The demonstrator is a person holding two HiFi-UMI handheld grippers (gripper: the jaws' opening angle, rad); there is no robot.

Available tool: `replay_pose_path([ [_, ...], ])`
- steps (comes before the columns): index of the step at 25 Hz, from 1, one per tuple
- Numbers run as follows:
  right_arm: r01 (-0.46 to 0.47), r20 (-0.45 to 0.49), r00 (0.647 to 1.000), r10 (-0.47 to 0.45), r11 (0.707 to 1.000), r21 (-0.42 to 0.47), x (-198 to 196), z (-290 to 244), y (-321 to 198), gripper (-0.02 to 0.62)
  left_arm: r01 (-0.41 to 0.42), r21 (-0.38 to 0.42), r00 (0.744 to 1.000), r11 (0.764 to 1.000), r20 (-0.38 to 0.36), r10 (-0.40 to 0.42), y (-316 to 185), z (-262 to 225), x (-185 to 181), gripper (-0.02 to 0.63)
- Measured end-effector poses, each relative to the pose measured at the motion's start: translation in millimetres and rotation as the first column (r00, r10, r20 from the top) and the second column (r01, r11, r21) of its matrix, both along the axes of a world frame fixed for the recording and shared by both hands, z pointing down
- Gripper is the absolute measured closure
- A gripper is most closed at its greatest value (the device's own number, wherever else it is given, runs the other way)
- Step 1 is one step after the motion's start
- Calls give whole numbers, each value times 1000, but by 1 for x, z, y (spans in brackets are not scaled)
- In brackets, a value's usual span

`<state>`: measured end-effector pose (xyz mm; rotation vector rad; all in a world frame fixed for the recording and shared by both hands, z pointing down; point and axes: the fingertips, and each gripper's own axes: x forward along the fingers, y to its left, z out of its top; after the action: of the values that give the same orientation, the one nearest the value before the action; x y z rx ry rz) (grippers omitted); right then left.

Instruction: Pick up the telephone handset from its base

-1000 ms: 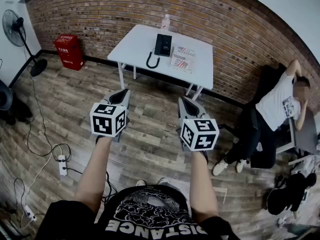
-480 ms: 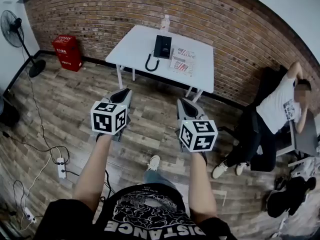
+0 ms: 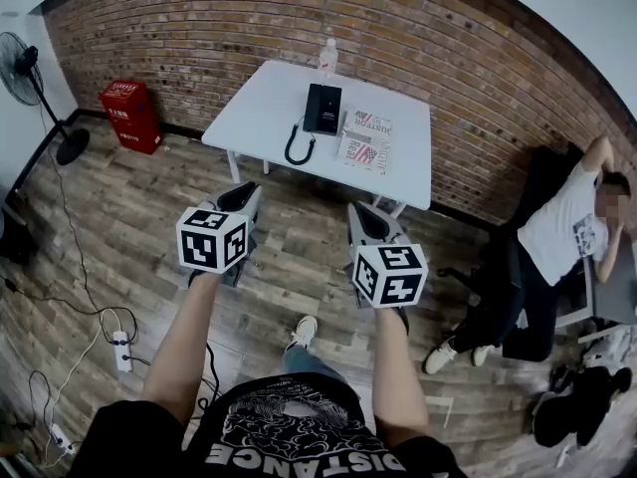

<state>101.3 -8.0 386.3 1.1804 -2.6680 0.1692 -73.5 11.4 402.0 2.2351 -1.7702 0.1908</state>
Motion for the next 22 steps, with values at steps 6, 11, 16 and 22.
replay_pose_path([
  [6, 12, 6, 1000, -12, 1000, -13, -8, 6, -71, 597, -18, -22, 1000, 1000, -11, 17, -72, 5, -1, 551],
  [11, 22, 3, 1000, -22, 999, -35, -13, 15, -131, 597, -40, -57, 999, 998, -10, 40, -133, 15, 0, 518],
  [16, 33, 9, 999, -32, 998, -56, -18, 23, -184, 597, -55, -85, 998, 995, -9, 54, -184, 23, 4, 510],
  [22, 51, 24, 998, -50, 997, -64, -20, 25, -228, 597, -69, -119, 997, 990, 19, 72, -235, 29, 11, 489],
])
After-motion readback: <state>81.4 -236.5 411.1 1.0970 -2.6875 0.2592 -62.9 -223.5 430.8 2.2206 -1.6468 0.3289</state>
